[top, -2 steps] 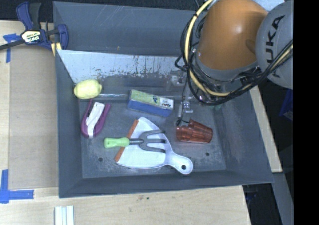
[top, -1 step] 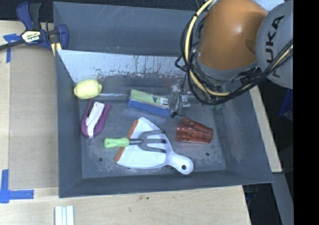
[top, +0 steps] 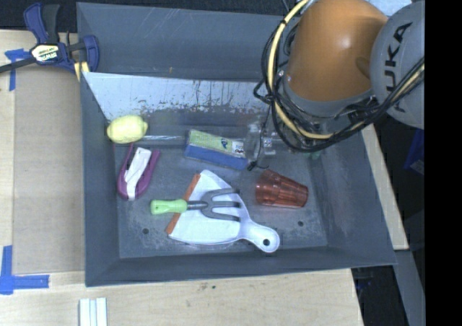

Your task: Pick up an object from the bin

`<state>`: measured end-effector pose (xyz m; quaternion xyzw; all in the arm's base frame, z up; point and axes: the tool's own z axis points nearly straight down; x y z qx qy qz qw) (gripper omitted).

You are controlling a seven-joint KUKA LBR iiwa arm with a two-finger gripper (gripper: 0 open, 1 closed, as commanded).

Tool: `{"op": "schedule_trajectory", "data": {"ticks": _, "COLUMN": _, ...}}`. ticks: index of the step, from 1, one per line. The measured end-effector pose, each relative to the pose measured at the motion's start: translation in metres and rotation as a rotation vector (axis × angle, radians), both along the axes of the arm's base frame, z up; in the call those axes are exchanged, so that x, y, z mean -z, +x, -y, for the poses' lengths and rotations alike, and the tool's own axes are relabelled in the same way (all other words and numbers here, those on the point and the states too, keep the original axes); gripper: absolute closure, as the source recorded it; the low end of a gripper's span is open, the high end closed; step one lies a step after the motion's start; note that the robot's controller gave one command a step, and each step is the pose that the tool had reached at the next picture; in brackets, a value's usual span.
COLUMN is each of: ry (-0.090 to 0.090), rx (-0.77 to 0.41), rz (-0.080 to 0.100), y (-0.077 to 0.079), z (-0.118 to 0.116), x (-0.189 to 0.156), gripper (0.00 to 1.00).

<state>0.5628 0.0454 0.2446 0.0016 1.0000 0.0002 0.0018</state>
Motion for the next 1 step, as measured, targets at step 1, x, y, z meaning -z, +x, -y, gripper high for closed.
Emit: {"op": "schedule_trajectory", "data": {"ticks": 1, "ry": 0.001, "rx": 0.036, "rz": -0.003, "y": 0.0192, "z": -0.0127, "x": 0.0632, "gripper": 1.0}}
